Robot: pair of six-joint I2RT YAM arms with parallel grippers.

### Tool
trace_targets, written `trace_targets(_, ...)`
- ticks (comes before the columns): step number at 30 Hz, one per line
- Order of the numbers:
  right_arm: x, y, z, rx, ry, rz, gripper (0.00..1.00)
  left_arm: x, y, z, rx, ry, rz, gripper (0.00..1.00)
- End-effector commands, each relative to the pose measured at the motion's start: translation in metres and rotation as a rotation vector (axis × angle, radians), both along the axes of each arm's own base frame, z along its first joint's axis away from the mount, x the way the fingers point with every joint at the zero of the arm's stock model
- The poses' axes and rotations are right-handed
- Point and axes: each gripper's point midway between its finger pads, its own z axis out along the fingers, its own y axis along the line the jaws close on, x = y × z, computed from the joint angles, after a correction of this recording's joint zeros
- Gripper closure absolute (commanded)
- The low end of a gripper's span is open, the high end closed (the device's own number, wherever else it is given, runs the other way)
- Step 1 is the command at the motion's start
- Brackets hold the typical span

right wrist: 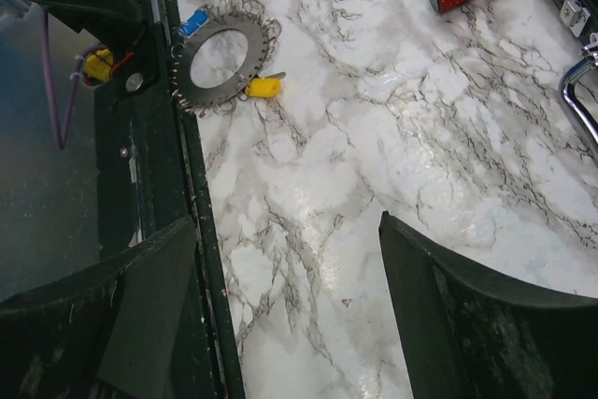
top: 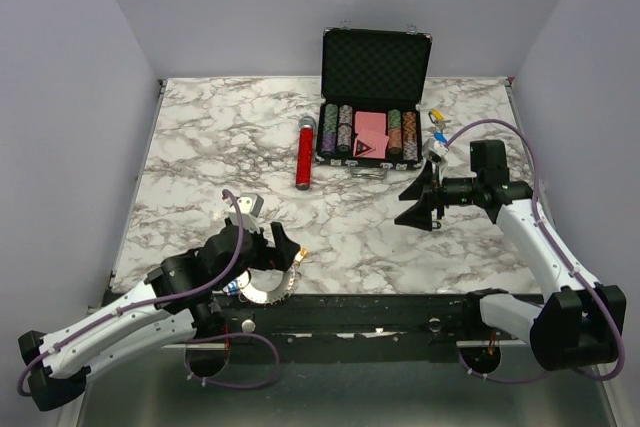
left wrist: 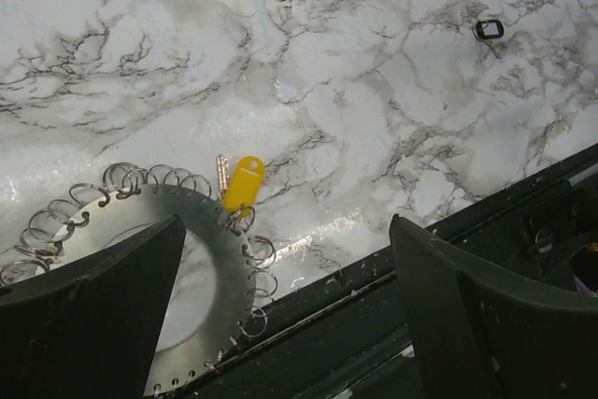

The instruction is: Put the keys on the keyring

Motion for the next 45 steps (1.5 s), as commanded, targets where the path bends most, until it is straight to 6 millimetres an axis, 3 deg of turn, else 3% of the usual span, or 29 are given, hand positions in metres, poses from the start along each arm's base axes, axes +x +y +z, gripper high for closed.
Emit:
trace_targets(1, 0.003, -0.001, 0.001, 0.005, -0.024, -0.016, 0.13, -0.002, 0.001, -0.005, -0.042, 0.043, 0.031, 0.01)
trace_targets(14, 0.011, -0.002, -0.002, 0.005, 0.017, -0.076, 0.13, 0.001, 0.01, -0.023, -0.011, 0.1, 0.121, 0.01)
trace_targets(20, 0.011, -0.002, -0.003, 0.006, 0.016, -0.075, 0.13, 0.004, 0.024, -0.05, 0.047, 0.151, 0.214, 0.02)
trace_targets(32, 0.012, -0.002, -0.005, 0.006, 0.023, -0.078, 0.13, 0.018, 0.017, -0.068, 0.176, 0.213, 0.23, 0.09)
trace_targets(36, 0.011, -0.002, -0.005, 0.007, 0.025, -0.077, 0.13, 0.03, 0.021, -0.073, 0.201, 0.227, 0.258, 0.23)
trace_targets(40, 0.011, -0.001, -0.005, 0.009, 0.025, -0.075, 0.13, 0.041, 0.022, -0.072, 0.239, 0.236, 0.276, 0.26)
trace_targets(42, 0.011, -0.001, -0.005, 0.01, 0.025, -0.073, 0.13, 0.045, 0.025, -0.072, 0.265, 0.243, 0.297, 0.41)
trace_targets(45, 0.01, -0.001, -0.005, 0.01, 0.028, -0.072, 0.13, 0.05, 0.029, -0.073, 0.292, 0.252, 0.334, 0.47)
